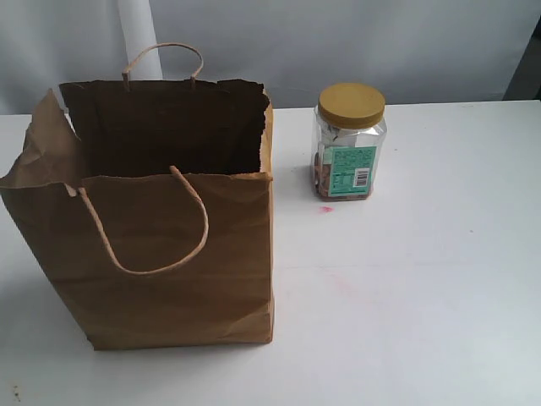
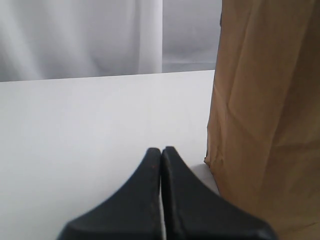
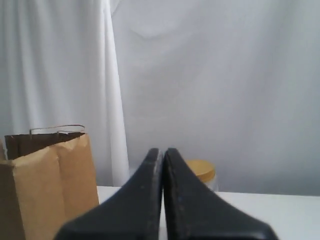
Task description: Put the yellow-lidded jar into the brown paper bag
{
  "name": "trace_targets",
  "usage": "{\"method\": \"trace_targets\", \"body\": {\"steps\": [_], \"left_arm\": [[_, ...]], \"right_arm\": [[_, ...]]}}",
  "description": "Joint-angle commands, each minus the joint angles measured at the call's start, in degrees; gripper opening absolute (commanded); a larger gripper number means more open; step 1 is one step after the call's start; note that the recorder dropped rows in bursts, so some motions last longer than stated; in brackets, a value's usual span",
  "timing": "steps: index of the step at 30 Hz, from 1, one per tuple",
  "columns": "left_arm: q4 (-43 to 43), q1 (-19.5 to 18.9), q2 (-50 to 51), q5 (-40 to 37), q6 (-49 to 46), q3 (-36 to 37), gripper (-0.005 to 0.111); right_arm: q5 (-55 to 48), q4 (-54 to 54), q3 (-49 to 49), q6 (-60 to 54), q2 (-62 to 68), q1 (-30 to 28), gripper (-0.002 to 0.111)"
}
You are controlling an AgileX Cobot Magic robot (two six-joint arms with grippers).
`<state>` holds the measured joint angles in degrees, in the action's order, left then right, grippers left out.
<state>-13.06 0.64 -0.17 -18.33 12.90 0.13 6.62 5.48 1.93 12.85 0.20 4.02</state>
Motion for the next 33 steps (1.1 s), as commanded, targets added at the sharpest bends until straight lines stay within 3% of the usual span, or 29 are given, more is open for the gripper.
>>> {"method": "trace_targets", "body": {"steps": [1, 12, 24, 33], "left_arm": [[0.22, 0.28, 0.17, 0.54, 0.22, -0.13, 0.001], [0.22, 0.28, 0.17, 0.54, 0.22, -0.13, 0.001], [0.22, 0.28, 0.17, 0.54, 0.22, -0.13, 0.001], [0.22, 0.28, 0.17, 0.54, 0.22, -0.13, 0.001]], "right_arm": [[-10.42, -3.24, 6.4, -0.48, -0.2, -0.11, 0.0], [-42.48, 1.98, 35.02, -0.92, 26.64, -0.11, 0.0], [-48.08, 1.14, 49.45, -6.72, 48.85, -0.11, 0.0], [-59.14, -2.17, 71.72, -10.03, 71.92, -0.11, 0.0]]}}
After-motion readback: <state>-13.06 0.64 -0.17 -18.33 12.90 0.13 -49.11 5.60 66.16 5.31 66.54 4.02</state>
